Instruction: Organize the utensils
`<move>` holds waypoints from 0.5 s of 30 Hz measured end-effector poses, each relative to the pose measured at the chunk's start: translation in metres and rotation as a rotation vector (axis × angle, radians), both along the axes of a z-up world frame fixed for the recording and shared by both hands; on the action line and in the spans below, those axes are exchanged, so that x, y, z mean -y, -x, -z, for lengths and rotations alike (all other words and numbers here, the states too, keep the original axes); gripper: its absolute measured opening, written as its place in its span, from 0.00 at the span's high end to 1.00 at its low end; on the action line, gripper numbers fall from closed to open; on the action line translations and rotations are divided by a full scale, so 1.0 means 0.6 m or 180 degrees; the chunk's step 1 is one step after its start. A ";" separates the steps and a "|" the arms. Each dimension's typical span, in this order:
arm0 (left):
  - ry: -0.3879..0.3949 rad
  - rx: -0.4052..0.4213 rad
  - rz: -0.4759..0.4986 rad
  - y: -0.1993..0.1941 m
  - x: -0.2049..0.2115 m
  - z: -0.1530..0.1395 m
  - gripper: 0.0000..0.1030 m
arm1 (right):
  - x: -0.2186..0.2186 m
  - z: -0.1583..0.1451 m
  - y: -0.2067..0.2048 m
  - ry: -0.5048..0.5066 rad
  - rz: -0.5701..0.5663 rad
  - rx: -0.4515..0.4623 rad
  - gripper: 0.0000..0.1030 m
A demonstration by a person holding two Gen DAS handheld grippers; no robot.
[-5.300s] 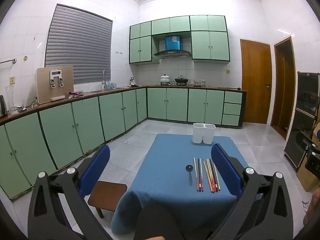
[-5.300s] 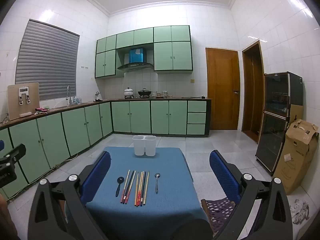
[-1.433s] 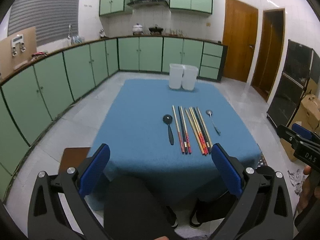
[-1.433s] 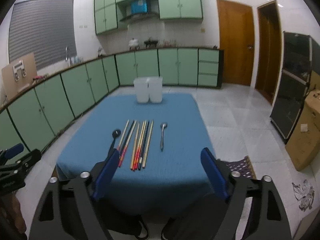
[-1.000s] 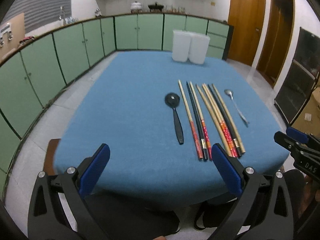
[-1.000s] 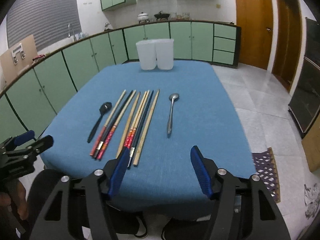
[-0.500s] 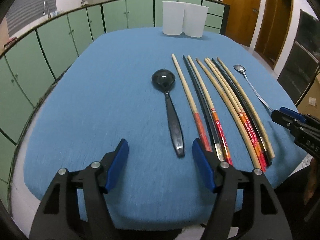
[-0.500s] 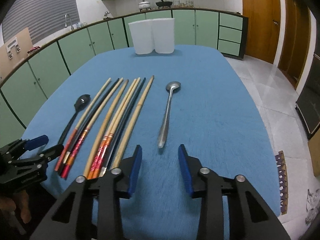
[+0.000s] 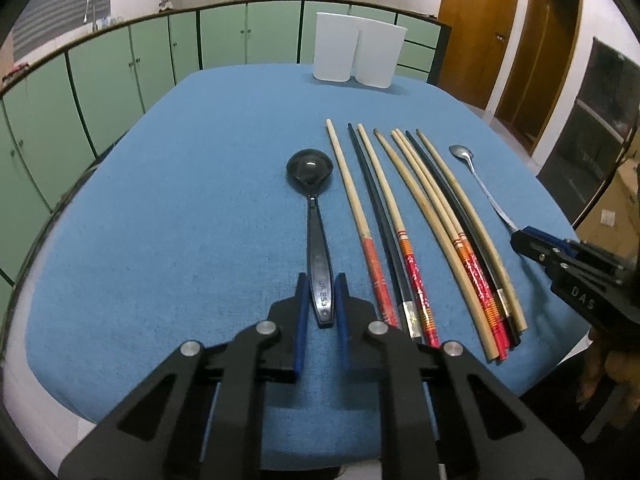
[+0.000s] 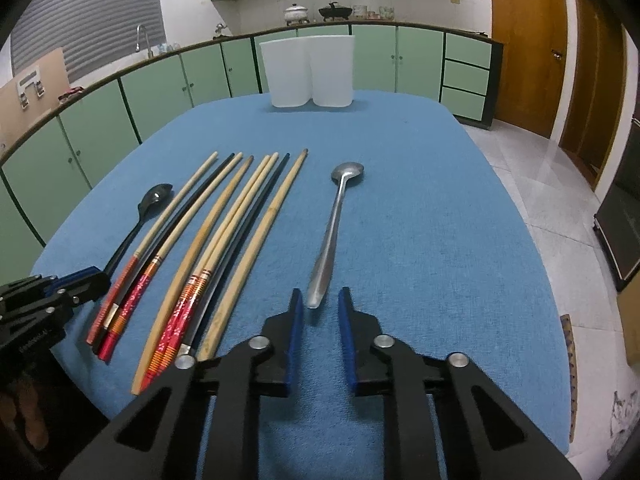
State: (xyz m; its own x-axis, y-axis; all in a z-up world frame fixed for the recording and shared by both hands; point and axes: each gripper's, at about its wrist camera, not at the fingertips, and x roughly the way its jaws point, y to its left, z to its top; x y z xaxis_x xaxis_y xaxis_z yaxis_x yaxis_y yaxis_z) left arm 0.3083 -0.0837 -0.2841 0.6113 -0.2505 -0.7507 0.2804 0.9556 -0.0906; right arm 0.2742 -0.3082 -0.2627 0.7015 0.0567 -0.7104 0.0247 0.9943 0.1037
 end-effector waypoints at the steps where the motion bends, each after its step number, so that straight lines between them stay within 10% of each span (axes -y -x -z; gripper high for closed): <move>1: 0.0027 -0.0022 -0.0010 -0.002 -0.001 -0.001 0.89 | 0.000 0.000 0.000 0.0004 -0.0004 0.0004 0.92; 15: 0.0190 0.0180 -0.0094 0.007 -0.016 -0.076 0.89 | 0.000 -0.081 0.023 0.0015 -0.0040 0.0340 0.92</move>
State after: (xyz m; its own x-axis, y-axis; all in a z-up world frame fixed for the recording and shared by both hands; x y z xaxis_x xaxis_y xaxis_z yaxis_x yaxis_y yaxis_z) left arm 0.3038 -0.0741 -0.2382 0.6599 -0.2751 -0.6991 0.2584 0.9569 -0.1326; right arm 0.2603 -0.3081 -0.2143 0.7725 0.0628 -0.6319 0.0013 0.9949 0.1005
